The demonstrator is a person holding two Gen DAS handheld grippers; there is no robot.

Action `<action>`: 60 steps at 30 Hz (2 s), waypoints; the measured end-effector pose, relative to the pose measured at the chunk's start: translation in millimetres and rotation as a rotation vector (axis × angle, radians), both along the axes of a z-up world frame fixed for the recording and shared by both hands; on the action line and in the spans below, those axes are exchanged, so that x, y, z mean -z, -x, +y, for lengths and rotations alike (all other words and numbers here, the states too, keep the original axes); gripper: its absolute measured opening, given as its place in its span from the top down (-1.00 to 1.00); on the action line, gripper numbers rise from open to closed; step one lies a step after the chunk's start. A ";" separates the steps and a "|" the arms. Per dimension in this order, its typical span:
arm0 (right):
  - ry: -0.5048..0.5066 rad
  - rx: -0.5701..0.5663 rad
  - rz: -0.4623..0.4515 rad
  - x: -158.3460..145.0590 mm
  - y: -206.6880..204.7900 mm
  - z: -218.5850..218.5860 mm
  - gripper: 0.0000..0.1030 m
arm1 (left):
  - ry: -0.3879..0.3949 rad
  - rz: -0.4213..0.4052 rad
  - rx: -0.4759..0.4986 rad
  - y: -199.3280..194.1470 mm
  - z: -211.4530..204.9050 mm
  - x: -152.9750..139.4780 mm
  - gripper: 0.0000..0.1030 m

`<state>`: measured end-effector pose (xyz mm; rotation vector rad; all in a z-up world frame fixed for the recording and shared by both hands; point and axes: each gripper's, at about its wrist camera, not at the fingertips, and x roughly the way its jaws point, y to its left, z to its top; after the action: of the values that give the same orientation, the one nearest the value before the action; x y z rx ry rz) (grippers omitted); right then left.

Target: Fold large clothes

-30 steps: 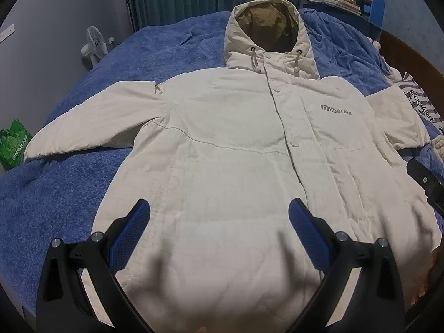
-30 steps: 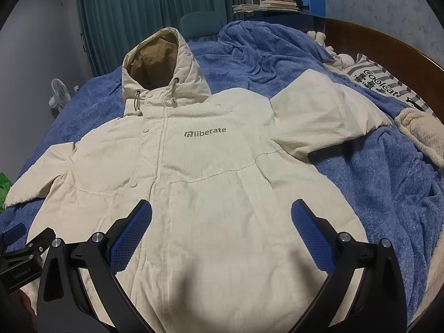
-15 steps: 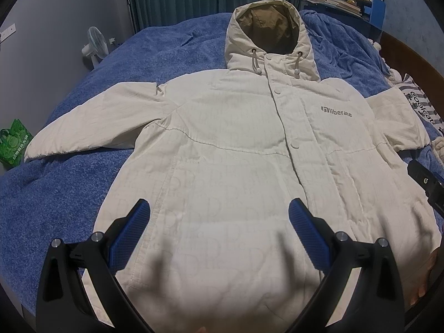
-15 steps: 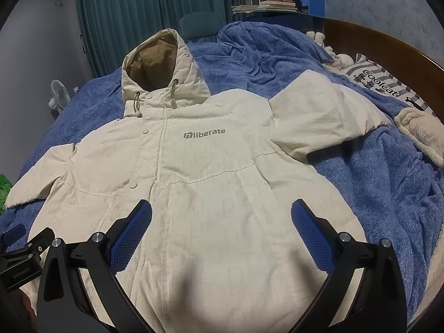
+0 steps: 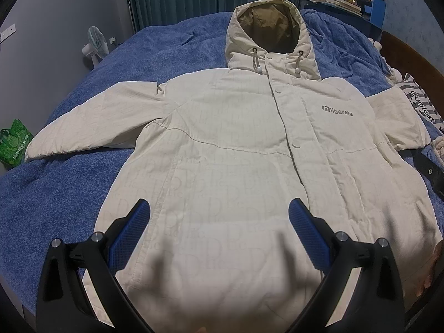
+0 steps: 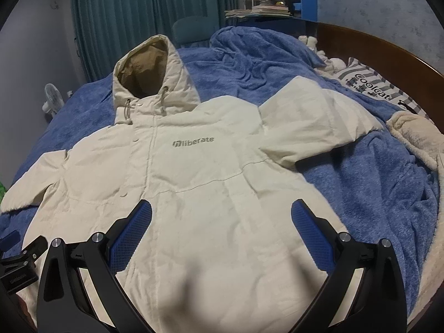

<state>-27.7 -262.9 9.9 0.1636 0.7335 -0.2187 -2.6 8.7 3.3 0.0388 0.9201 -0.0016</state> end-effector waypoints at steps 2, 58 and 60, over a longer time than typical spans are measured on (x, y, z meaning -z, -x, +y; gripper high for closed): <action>0.007 0.006 0.000 0.4 -1.6 -1.8 -0.88 | 0.001 0.001 -0.003 0.0 1.2 0.0 -0.85; -0.763 0.473 -0.169 101.1 -96.4 -338.9 -0.39 | -0.144 -0.028 -0.024 -103.7 25.9 45.2 -0.85; -0.796 0.459 -0.230 108.8 -93.2 -346.5 0.28 | -0.143 -0.029 -0.027 -104.8 27.6 46.7 -0.85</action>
<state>65.5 -609.4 -98.9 1.1038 0.5107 -0.3279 102.3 36.4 -43.5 0.1583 0.8905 0.0898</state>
